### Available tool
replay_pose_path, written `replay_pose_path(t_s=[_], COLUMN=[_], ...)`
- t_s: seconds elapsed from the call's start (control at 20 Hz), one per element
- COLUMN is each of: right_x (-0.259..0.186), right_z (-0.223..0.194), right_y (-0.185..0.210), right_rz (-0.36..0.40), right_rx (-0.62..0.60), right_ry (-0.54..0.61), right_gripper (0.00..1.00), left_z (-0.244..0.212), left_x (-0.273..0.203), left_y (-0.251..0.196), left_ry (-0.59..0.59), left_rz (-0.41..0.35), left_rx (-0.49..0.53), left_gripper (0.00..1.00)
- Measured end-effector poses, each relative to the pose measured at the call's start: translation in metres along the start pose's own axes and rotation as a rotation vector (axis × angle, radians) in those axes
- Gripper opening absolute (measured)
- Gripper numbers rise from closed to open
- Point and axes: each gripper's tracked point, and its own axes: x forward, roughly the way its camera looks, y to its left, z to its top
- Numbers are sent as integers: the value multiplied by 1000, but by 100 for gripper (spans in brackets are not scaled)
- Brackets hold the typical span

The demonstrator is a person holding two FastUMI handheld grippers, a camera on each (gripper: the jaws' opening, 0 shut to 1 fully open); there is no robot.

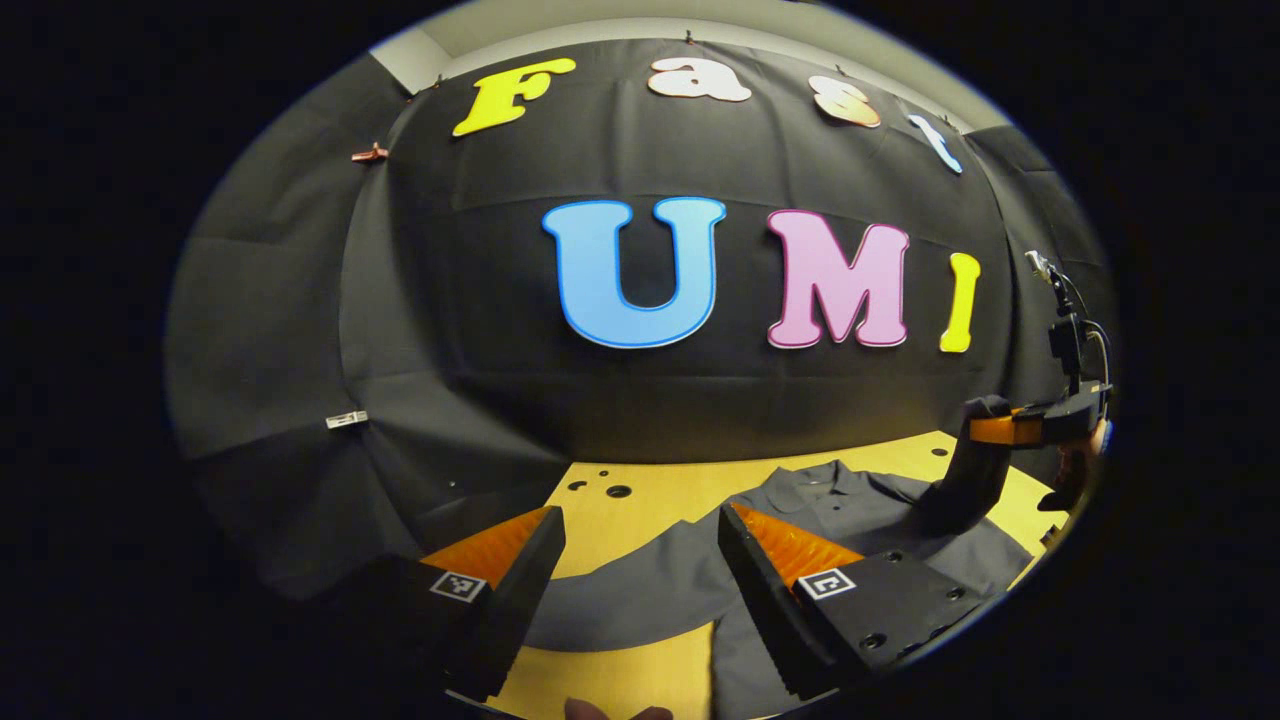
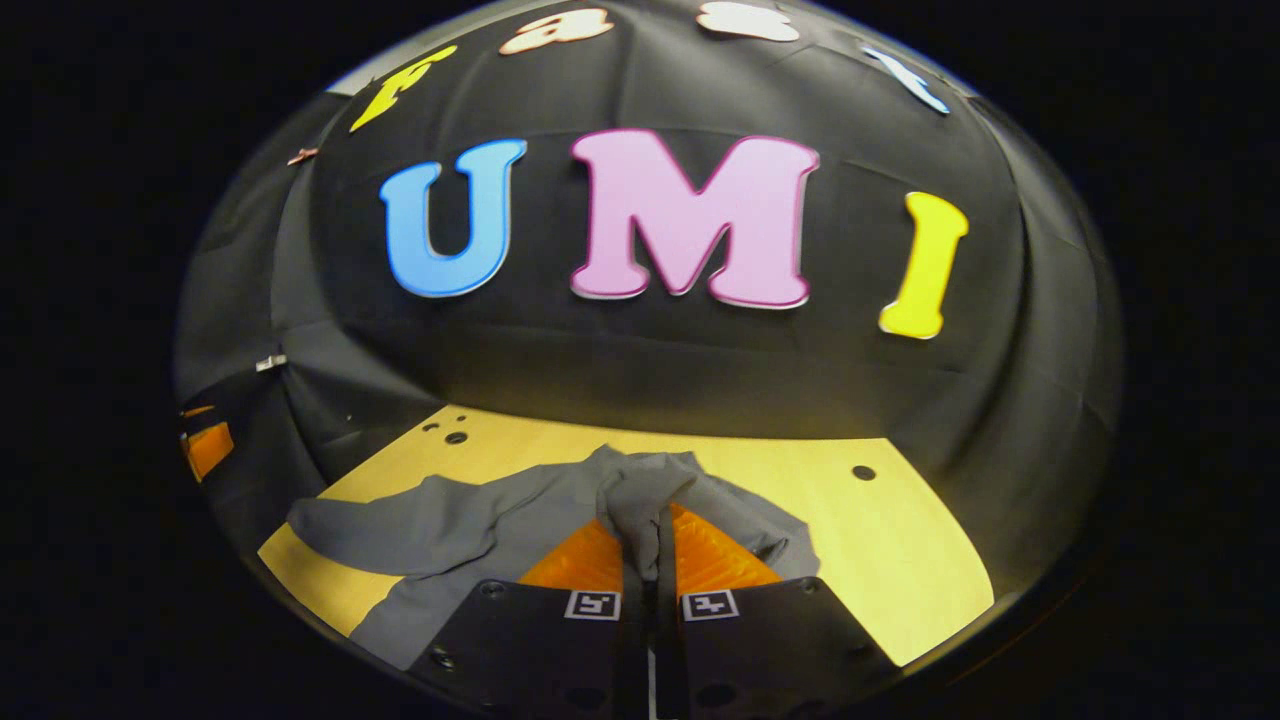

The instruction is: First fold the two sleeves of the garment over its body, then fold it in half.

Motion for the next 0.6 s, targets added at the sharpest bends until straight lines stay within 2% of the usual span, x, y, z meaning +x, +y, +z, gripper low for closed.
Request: replay_pose_path(t_s=[0.2, 0.6], right_x=[35, 80], right_z=[-41, -132], right_y=[45, 83], right_rz=[47, 34], right_rx=[-11, -32], right_ry=[98, 315], right_gripper=[8, 8], left_z=[-14, -74], left_x=[13, 48], left_y=[39, 77], left_ry=[8, 88], left_rz=[51, 91], left_rx=[6, 8], left_gripper=[97, 99])
